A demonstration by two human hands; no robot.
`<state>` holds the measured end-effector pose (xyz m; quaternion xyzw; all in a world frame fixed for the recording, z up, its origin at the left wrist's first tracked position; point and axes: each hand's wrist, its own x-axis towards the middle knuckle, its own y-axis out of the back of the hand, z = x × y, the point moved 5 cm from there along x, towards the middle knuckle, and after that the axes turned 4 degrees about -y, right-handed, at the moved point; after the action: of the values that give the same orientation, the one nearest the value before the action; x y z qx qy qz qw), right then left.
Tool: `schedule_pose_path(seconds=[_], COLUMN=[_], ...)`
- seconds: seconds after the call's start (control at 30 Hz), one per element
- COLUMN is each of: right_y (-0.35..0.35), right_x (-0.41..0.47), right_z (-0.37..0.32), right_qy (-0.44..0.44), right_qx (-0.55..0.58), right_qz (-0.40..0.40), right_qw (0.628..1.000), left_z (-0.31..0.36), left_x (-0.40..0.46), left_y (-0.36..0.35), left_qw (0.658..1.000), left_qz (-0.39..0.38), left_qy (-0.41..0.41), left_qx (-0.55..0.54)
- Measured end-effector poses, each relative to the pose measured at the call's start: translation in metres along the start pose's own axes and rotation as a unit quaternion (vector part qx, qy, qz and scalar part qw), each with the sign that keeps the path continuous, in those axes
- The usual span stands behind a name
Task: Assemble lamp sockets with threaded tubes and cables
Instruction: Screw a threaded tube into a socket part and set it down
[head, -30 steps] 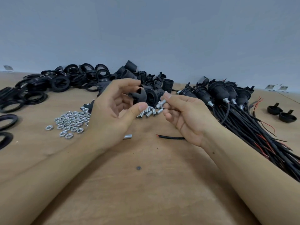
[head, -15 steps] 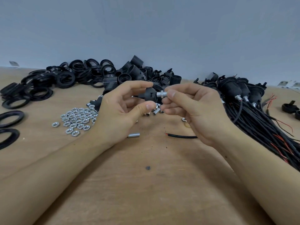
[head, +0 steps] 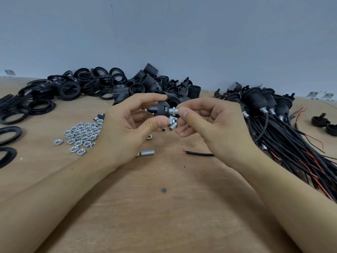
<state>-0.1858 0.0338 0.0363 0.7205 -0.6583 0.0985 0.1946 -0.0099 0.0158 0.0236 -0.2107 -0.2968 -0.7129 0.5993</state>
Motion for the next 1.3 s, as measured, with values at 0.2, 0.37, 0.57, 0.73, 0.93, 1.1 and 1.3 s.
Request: schedule_pose_path(seconds=[0.2, 0.37, 0.57, 0.73, 0.93, 1.1, 1.3], right_y=[-0.004, -0.007, 0.001, -0.002, -0.006, -0.004, -0.007], right_x=[-0.001, -0.001, 0.002, 0.002, 0.000, 0.001, 0.001], right_z=[0.005, 0.017, 0.009, 0.006, 0.018, 0.012, 0.017], right_qy=[-0.041, -0.114, -0.080, -0.050, -0.130, -0.068, -0.121], right_qx=[0.002, -0.055, -0.018, -0.042, -0.057, -0.045, -0.039], right_qz=[0.000, 0.013, 0.016, -0.027, -0.021, -0.033, -0.042], right_qw=[0.999, 0.992, 0.996, 0.997, 0.990, 0.996, 0.991], left_z=[0.002, 0.000, -0.002, -0.005, -0.004, -0.006, -0.004], left_x=[0.000, -0.002, 0.000, -0.001, 0.000, 0.001, 0.000], left_y=[-0.002, -0.008, -0.005, -0.005, -0.005, -0.003, -0.006], left_qw=[1.000, 0.999, 0.999, 0.999, 0.999, 1.000, 0.999], left_qz=[-0.006, -0.015, 0.003, -0.007, -0.008, 0.001, -0.016], left_qy=[-0.026, -0.039, -0.031, -0.032, -0.032, -0.017, -0.029], left_qx=[-0.012, 0.005, -0.008, 0.002, 0.004, -0.003, 0.007])
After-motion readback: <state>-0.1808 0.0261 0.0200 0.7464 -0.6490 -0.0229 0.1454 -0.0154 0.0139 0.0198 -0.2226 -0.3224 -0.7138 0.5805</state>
